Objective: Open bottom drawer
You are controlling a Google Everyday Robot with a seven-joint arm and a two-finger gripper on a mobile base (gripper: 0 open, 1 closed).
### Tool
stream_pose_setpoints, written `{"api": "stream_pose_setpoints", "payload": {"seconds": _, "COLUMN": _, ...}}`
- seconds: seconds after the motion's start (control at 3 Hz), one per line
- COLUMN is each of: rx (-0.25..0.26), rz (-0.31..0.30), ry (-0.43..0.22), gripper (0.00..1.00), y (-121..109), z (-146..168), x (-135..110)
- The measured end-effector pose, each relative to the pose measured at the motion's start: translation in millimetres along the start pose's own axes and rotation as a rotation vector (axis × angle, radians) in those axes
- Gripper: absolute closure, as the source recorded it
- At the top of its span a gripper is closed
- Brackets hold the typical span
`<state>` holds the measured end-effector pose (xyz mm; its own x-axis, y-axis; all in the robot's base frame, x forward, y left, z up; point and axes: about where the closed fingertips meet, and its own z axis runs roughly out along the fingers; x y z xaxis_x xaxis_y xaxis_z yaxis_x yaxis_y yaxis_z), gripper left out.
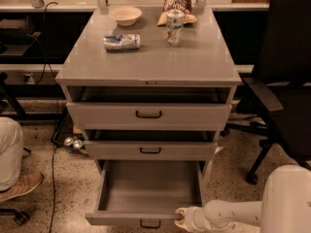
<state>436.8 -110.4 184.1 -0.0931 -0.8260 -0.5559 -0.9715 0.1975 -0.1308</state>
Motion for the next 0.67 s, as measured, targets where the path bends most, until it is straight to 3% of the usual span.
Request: {"api": "stream_pose_setpoints", "payload": {"seconds": 0.67, "rx": -0.002, "rz": 0.001, "ry": -0.001, "gripper": 0.21, "y": 0.8, "z": -0.3, "x": -1.4}}
